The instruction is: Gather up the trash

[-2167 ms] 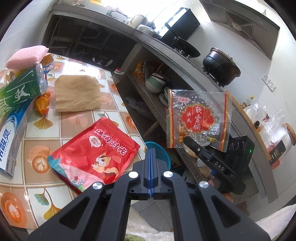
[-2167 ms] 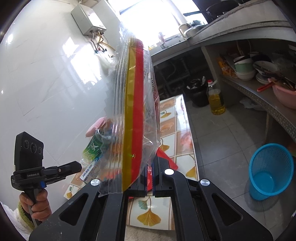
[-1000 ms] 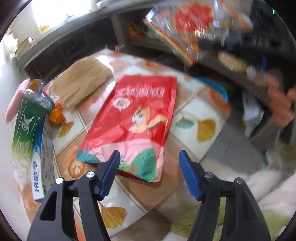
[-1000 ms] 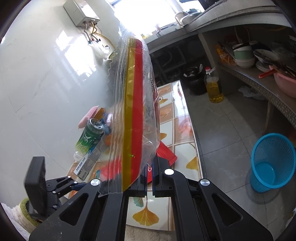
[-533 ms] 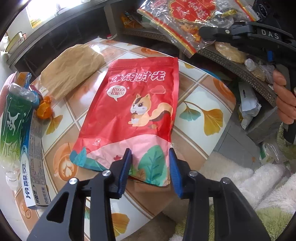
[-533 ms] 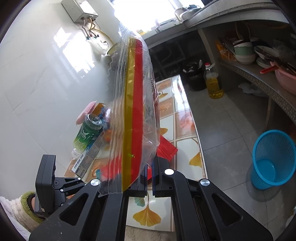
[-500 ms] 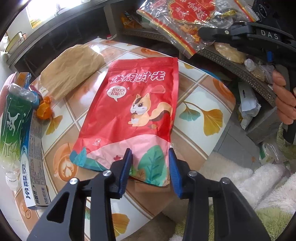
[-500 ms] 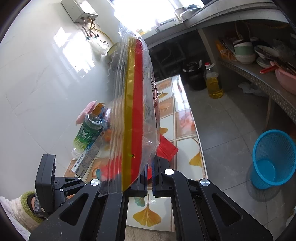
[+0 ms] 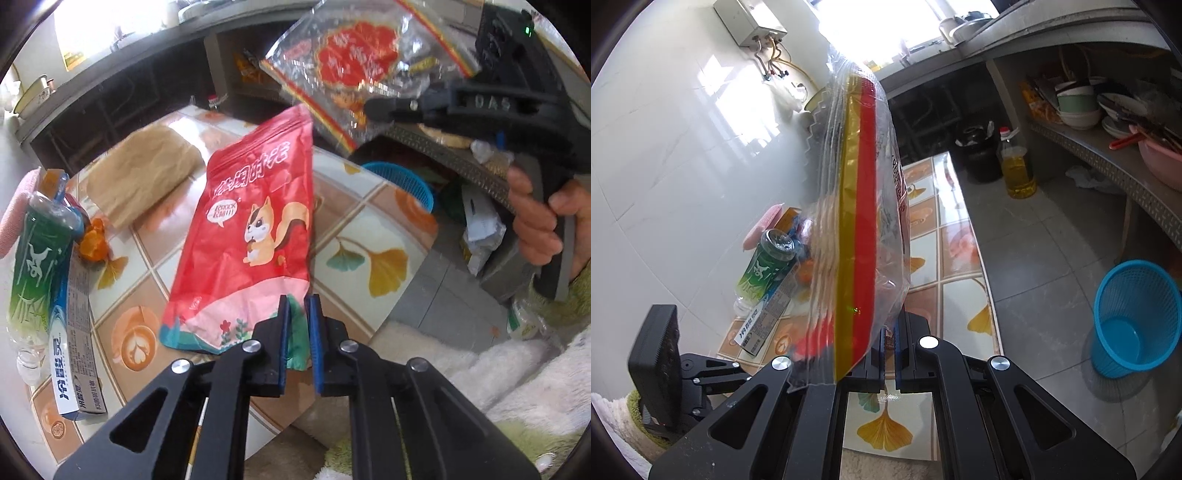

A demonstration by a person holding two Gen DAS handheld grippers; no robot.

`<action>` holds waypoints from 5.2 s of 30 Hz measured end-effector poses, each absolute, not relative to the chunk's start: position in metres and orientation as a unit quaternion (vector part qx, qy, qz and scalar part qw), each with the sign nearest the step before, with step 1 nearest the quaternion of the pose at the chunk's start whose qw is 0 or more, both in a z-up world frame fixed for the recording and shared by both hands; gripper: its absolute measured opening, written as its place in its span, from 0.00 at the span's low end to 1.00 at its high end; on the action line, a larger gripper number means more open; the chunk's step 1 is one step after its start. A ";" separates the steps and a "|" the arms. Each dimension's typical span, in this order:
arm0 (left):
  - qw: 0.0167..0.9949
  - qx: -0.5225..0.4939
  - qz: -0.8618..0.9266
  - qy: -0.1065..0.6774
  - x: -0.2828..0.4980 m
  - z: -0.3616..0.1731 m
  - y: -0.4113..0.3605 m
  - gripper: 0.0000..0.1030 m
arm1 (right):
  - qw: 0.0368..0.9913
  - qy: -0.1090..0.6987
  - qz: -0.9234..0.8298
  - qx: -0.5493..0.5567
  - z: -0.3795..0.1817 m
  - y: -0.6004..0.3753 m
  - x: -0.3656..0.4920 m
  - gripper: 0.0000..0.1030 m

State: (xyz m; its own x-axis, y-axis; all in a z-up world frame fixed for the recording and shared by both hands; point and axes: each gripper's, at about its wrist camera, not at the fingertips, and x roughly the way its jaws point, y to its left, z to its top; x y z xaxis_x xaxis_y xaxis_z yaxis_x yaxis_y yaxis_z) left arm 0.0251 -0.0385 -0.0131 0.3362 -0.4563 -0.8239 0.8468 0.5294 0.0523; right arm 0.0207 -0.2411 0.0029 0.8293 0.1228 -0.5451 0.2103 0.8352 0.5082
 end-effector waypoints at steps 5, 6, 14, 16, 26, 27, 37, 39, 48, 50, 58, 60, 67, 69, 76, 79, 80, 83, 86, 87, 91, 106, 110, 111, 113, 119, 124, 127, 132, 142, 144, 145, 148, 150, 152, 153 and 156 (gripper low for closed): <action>0.795 0.212 -0.419 0.384 0.029 0.007 -0.033 0.06 | 0.915 0.284 -0.025 0.285 0.007 -0.242 0.017 0.02; 0.798 0.206 -0.419 0.381 0.030 0.011 -0.032 0.06 | 0.916 0.282 -0.026 0.284 0.007 -0.242 0.016 0.02; 0.807 0.135 -0.433 0.378 0.045 0.040 -0.026 0.04 | 0.924 0.249 -0.052 0.285 0.022 -0.260 -0.005 0.02; 0.806 0.108 -0.440 0.380 0.050 0.048 -0.026 0.03 | 0.925 0.241 -0.062 0.289 0.024 -0.267 -0.013 0.02; 0.789 0.018 -0.480 0.383 0.077 0.078 -0.052 0.02 | 0.917 0.222 -0.104 0.315 0.019 -0.290 -0.048 0.02; 0.785 0.015 -0.486 0.384 0.079 0.080 -0.060 0.02 | 0.917 0.219 -0.111 0.315 0.018 -0.294 -0.052 0.02; 0.713 0.028 -0.556 0.427 0.108 0.075 -0.195 0.02 | 0.885 0.227 -0.232 0.333 -0.010 -0.348 -0.106 0.02; 0.699 0.046 -0.565 0.436 0.112 0.068 -0.232 0.02 | 0.872 0.239 -0.257 0.341 -0.024 -0.363 -0.113 0.02; 0.625 0.142 -0.547 0.538 0.131 -0.032 -0.401 0.02 | 0.799 0.330 -0.332 0.376 -0.127 -0.432 -0.102 0.02; 0.610 0.158 -0.533 0.565 0.136 -0.063 -0.434 0.02 | 0.784 0.351 -0.341 0.383 -0.153 -0.445 -0.095 0.02; 0.594 0.204 -0.498 0.598 0.141 -0.158 -0.520 0.05 | 0.727 0.411 -0.365 0.412 -0.242 -0.486 -0.070 0.03; 0.584 0.218 -0.497 0.603 0.138 -0.172 -0.530 0.16 | 0.723 0.416 -0.369 0.411 -0.254 -0.491 -0.065 0.09; 0.604 0.214 -0.472 0.605 0.140 -0.165 -0.530 0.47 | 0.704 0.425 -0.382 0.421 -0.272 -0.487 -0.069 0.37; 0.615 0.213 -0.480 0.588 0.142 -0.148 -0.525 0.50 | 0.707 0.417 -0.391 0.417 -0.264 -0.481 -0.078 0.37; 0.658 0.170 -0.507 0.530 0.149 -0.065 -0.465 0.62 | 0.725 0.389 -0.406 0.399 -0.221 -0.460 -0.103 0.38; 0.682 0.150 -0.513 0.498 0.148 -0.030 -0.425 0.66 | 0.736 0.378 -0.403 0.391 -0.197 -0.443 -0.107 0.39; 0.686 0.144 -0.516 0.492 0.147 -0.022 -0.413 0.67 | 0.741 0.377 -0.400 0.386 -0.190 -0.437 -0.106 0.41; 0.704 0.131 -0.521 0.464 0.138 0.007 -0.366 0.71 | 0.767 0.378 -0.385 0.348 -0.158 -0.409 -0.100 0.49; 0.721 0.133 -0.519 0.439 0.127 0.024 -0.317 0.76 | 0.795 0.369 -0.375 0.301 -0.121 -0.385 -0.091 0.60; 0.722 0.136 -0.520 0.435 0.124 0.028 -0.304 0.77 | 0.804 0.363 -0.371 0.289 -0.109 -0.379 -0.089 0.65; 0.719 0.136 -0.528 0.430 0.110 0.040 -0.242 0.91 | 0.838 0.334 -0.363 0.233 -0.056 -0.357 -0.077 0.79; 0.825 0.026 -0.423 0.374 0.105 0.043 -0.031 0.95 | 0.885 0.338 -0.299 0.112 0.019 -0.279 0.010 0.92; 0.841 -0.008 -0.395 0.369 0.107 0.036 0.013 0.95 | 0.894 0.350 -0.265 0.090 0.027 -0.262 0.042 0.92; 0.846 -0.014 -0.389 0.365 0.108 0.036 0.021 0.95 | 0.896 0.351 -0.259 0.083 0.029 -0.257 0.047 0.92; 0.855 -0.026 -0.379 0.353 0.109 0.036 0.040 0.95 | 0.906 0.346 -0.234 0.072 0.034 -0.246 0.059 0.92; 0.875 -0.042 -0.358 0.324 0.114 0.035 0.084 0.94 | 0.927 0.344 -0.116 0.099 0.045 -0.218 0.106 0.92; 0.891 -0.042 -0.320 0.318 0.119 0.021 0.111 0.95 | 0.912 0.374 -0.036 0.164 0.032 -0.207 0.168 0.92; 0.898 -0.044 -0.299 0.319 0.125 0.012 0.122 0.95 | 0.887 0.399 -0.012 0.231 0.017 -0.212 0.208 0.92; 0.898 -0.066 -0.289 0.327 0.135 0.000 0.134 0.94 | 0.833 0.442 -0.053 0.329 -0.024 -0.234 0.269 0.92; 0.891 -0.062 -0.309 0.328 0.142 -0.008 0.131 0.94 | 0.824 0.493 -0.082 0.269 -0.067 -0.212 0.314 0.87; 0.889 -0.065 -0.311 0.330 0.143 -0.009 0.130 0.95 | 0.826 0.499 -0.081 0.248 -0.071 -0.206 0.312 0.75; 0.888 -0.066 -0.313 0.331 0.143 -0.010 0.129 0.94 | 0.832 0.495 -0.083 0.236 -0.070 -0.202 0.310 0.74; 0.886 -0.065 -0.318 0.330 0.142 -0.010 0.127 0.94 | 0.837 0.497 -0.081 0.214 -0.070 -0.195 0.305 0.61; 0.886 -0.062 -0.320 0.329 0.141 -0.009 0.125 0.95 | 0.838 0.499 -0.077 0.206 -0.069 -0.192 0.299 0.49; 0.887 -0.057 -0.322 0.326 0.139 -0.008 0.123 0.95 | 0.838 0.501 -0.073 0.205 -0.070 -0.192 0.295 0.45; 0.887 -0.053 -0.323 0.325 0.137 -0.008 0.121 0.94 | 0.837 0.501 -0.071 0.207 -0.070 -0.192 0.289 0.45; 0.889 -0.039 -0.325 0.320 0.132 -0.006 0.115 0.94 | 0.837 0.501 -0.063 0.210 -0.067 -0.196 0.276 0.45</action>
